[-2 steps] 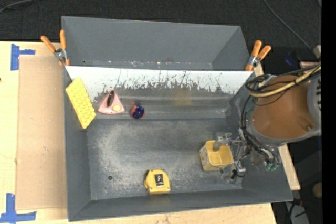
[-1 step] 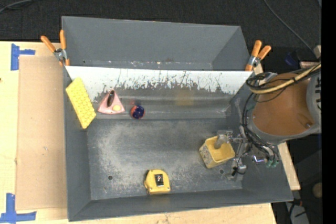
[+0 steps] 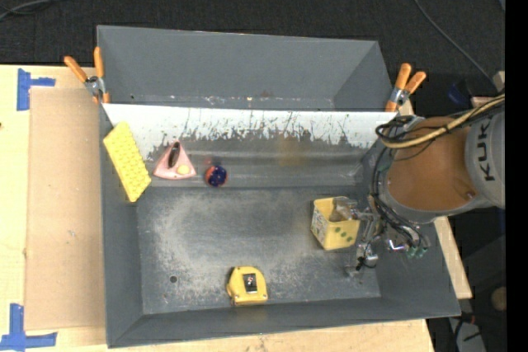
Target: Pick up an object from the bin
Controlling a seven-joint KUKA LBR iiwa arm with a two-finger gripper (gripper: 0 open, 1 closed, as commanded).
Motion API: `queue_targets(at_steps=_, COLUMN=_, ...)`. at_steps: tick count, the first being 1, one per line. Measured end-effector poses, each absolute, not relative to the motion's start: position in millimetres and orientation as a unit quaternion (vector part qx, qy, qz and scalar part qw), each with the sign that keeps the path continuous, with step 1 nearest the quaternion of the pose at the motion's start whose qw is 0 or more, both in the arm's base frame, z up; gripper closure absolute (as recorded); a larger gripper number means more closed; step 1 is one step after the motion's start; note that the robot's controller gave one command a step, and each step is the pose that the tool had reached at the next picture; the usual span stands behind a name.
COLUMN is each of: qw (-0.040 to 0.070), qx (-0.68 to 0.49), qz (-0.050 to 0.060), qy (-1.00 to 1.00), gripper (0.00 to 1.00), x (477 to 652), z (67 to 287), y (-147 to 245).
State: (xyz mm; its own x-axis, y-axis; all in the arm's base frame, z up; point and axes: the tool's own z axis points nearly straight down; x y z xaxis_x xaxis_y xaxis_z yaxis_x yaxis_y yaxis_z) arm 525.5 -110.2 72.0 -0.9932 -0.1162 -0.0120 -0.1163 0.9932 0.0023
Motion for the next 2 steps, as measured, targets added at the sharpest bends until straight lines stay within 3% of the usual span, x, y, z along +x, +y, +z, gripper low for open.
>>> queue_targets(at_steps=1, qw=0.007, qx=0.011, qz=0.001, qy=1.000, gripper=1.00, x=520.2, z=73.4, y=-105.9)
queue_targets(at_steps=2, qw=0.007, qx=0.011, qz=0.001, qy=1.000, gripper=1.00, x=520.2, z=73.4, y=-105.9)
